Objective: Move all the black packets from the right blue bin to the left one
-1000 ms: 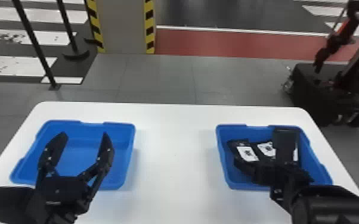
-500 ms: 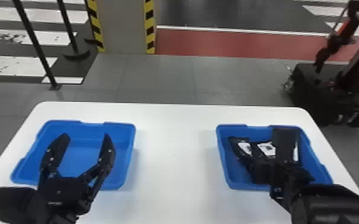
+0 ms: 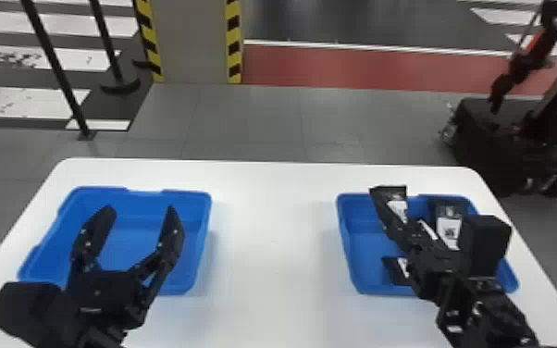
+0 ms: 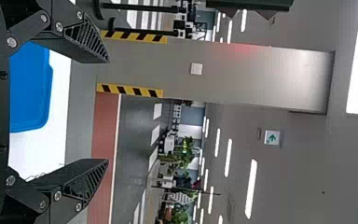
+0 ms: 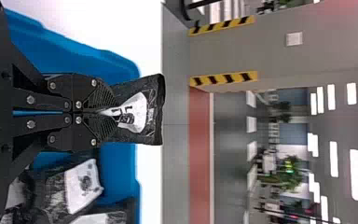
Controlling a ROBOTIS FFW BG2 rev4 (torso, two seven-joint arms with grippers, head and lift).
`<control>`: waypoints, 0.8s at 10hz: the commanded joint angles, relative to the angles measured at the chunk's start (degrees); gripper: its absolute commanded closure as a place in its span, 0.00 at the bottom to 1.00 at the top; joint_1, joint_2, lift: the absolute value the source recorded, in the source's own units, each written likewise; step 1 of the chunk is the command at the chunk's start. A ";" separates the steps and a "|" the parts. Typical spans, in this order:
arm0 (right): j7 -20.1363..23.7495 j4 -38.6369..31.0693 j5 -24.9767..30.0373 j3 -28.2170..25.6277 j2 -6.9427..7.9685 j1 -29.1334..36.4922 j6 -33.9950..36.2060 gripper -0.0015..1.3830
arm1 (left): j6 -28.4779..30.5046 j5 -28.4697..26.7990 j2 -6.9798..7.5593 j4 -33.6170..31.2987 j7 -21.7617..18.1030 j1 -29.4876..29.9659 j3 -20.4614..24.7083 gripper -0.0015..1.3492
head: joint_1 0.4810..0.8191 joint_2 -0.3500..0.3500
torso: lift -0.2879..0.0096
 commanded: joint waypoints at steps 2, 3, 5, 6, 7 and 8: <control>0.94 -2.91 -0.16 3.46 -0.49 2.36 -9.63 0.82 | 0.79 4.39 0.26 -0.42 -1.60 -1.69 -0.45 0.22 | 0.63 0.43 | 0.60; 1.91 -2.21 -1.22 6.01 -1.37 1.10 -11.73 0.82 | 2.34 6.94 0.53 -1.55 -2.13 -2.26 -0.89 0.22 | 0.63 0.45 | 0.60; 4.02 -0.80 -2.89 11.02 -2.77 -1.15 -14.55 0.82 | 12.75 14.76 0.88 -3.38 -6.26 -4.08 -1.06 0.22 | 0.63 0.51 | 0.60; 4.19 -0.66 -4.82 14.10 -4.00 -2.14 -14.69 0.82 | 16.97 18.10 1.23 -3.38 -9.51 -6.19 -0.89 0.22 | 0.63 0.54 | 0.60; 4.45 -0.80 -6.58 17.44 -5.32 -3.26 -14.97 0.82 | 21.04 20.91 1.67 -3.38 -12.32 -8.16 -0.89 0.22 | 0.63 0.56 | 0.60; 4.72 -0.80 -7.81 20.42 -6.38 -4.67 -15.25 0.82 | 23.29 21.97 1.85 -3.38 -13.46 -9.71 -0.89 0.22 | 0.63 0.58 | 0.60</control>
